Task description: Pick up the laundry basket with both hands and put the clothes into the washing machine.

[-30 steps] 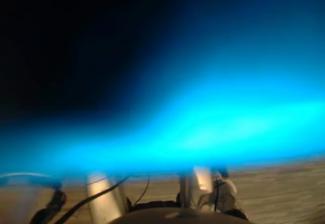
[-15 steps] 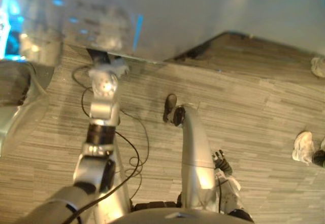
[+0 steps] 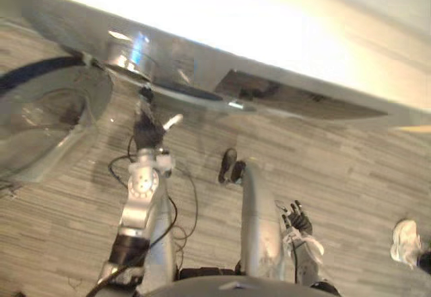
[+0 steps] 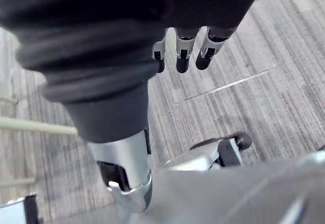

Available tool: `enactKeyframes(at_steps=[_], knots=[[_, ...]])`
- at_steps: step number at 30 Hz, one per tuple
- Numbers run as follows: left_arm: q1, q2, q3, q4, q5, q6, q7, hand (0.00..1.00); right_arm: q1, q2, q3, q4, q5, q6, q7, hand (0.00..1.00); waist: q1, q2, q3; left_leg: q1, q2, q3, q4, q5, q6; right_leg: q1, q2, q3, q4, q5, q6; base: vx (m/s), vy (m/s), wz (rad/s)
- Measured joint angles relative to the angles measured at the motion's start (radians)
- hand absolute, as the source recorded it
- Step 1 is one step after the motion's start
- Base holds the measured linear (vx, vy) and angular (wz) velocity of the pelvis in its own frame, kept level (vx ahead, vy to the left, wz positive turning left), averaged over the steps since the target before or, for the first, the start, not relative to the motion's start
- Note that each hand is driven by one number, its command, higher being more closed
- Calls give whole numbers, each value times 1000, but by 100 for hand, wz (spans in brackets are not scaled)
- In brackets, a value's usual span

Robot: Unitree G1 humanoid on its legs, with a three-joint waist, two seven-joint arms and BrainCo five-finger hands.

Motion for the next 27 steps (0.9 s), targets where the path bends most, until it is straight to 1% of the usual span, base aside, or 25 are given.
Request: enactKeyframes(at_steps=[1, 2, 3, 4, 5, 7, 8, 10, 11, 12, 13, 16, 18, 19, 20, 21, 22, 23, 24, 25, 26, 27], knots=[[24, 9, -2, 41, 1, 1, -36, 0, 1, 2, 0, 15, 0, 1, 2, 0, 6, 9, -7, 72, -4, 12, -48, 7, -1, 63, -3, -3, -37, 4, 7, 112, -55, 12], [39, 18, -7, 104, 16, 3, -60, 0, 6, 1, -4, 37, 0, 4, 2, 0, 12, 26, -25, 137, -9, 24, -93, 16, 1, 121, -8, -4, -74, 9, 11, 106, -34, 8], [46, 17, -7, 137, 25, 4, -71, 0, 13, 0, -7, 45, -1, 4, 2, 0, 14, 35, -37, 168, -14, 28, -113, 19, 3, 151, -10, -5, -91, 11, 15, 125, -21, 9], [56, 13, 5, 223, 74, 12, -96, 0, 24, 0, -19, 70, -4, 6, 5, 0, 15, 55, -62, 235, -20, 36, -154, 26, 8, 215, -11, -5, -130, 19, 21, 115, -8, 7], [62, 10, 11, 269, 89, 17, -105, 0, 28, 1, -23, 78, -11, 9, 5, 0, 16, 63, -77, 267, -22, 42, -172, 29, 12, 246, -12, -4, -149, 21, 23, 152, -2, 1], [85, -19, 66, 457, 169, 49, -138, 0, 31, 13, -57, 137, -61, 35, 6, 0, 10, 82, -134, 399, -24, 63, -238, 36, 10, 378, -13, -7, -228, 35, 31, 178, 16, -6], [90, -27, 88, 510, 188, 57, -144, 0, 31, 21, -71, 153, -74, 42, 6, 0, 9, 84, -156, 426, -24, 66, -253, 35, 11, 402, -14, -9, -247, 36, 32, 170, 8, -1], [110, -62, 184, 715, 266, 101, -148, 0, 36, 45, -116, 193, -108, 74, 6, 0, -3, 95, -239, 540, -23, 69, -350, 51, 17, 522, -9, -36, -343, 52, 36, 198, -8, 8], [117, -70, 214, 757, 280, 111, -146, 0, 38, 53, -136, 194, -126, 82, 6, 0, -2, 97, -257, 569, -22, 70, -375, 56, 16, 550, -7, -39, -368, 57, 38, 212, -14, 8], [136, -80, 273, 826, 297, 123, -144, 0, 40, 66, -161, 195, -152, 93, 5, 0, -3, 102, -291, 617, -18, 72, -415, 65, 14, 600, 2, -48, -413, 67, 38, 154, -9, 7], [151, -79, 320, 867, 302, 132, -142, 0, 46, 71, -175, 196, -187, 93, 6, 0, -3, 109, -318, 658, -12, 70, -450, 76, 9, 651, 8, -64, -462, 80, 39, 148, 1, 9], [158, -83, 403, 929, 300, 137, -136, 0, 47, 73, -183, 226, -238, 97, 6, 0, 4, 124, -368, 715, 0, 54, -505, 100, 6, 747, 25, -103, -558, 110, 41, 109, -2, 25], [158, -86, 427, 947, 301, 137, -138, 0, 41, 75, -199, 242, -250, 107, 6, 0, 8, 126, -378, 733, -4, 55, -515, 116, 12, 799, 23, -144, -594, 118, 43, 58, 5, 56], [157, -87, 436, 948, 301, 137, -145, 0, 15, 70, -194, 270, -278, 114, 6, 0, 7, 122, -380, 718, -10, 69, -500, 158, 24, 814, 20, -172, -598, 122, 40, -15, 1, 56], [157, -86, 434, 948, 301, 137, -147, 0, 1, 71, -193, 275, -279, 117, 6, 0, 5, 119, -382, 710, -15, 74, -509, 192, 20, 813, 15, -178, -608, 136, 31, -78, 49, 44], [145, -82, 451, 943, 297, 135, -151, 0, -19, 79, -196, 290, -296, 117, 7, 0, 3, 102, -384, 685, -12, 115, -444, 157, 27, 817, -5, -206, -640, 164, 23, -88, 43, 14], [130, -88, 476, 945, 297, 142, -153, 0, -37, 80, -195, 299, -315, 116, 7, 0, 14, 107, -383, 625, 25, 171, -204, 26, 71, 811, -6, -216, -629, 182, 17, -112, 104, -5], [134, -89, 486, 947, 297, 145, -156, 0, -50, 72, -195, 300, -315, 120, 7, 0, 23, 115, -379, 587, 72, 194, 32, -52, 113, 813, -8, -215, -604, 183, 17, -98, 91, -18], [138, -90, 487, 947, 297, 148, -160, 0, -54, 65, -194, 300, -315, 127, 7, 0, 27, 127, -382, 574, 114, 188, 226, -63, 120, 818, -12, -211, -576, 183, 17, -130, 182, -21], [144, -87, 485, 947, 297, 148, -162, 0, -56, 60, -191, 300, -315, 132, 7, 0, 25, 130, -386, 581, 149, 180, 358, -56, 128, 820, -19, -199, -562, 183, 18, -122, 234, -25], [146, -78, 463, 958, 299, 149, -163, 0, -60, 51, -185, 301, -314, 130, 5, 0, 18, 137, -396, 598, 190, 152, 444, 3, 147, 815, -25, -188, -560, 192, 33, -109, 305, -18], [137, -58, 421, 987, 301, 154, -164, 0, -62, 29, -160, 303, -312, 132, 4, 0, 5, 156, -412, 613, 177, 164, 383, 61, 132, 794, -30, -172, -558, 202, 52, -63, 254, 4]])
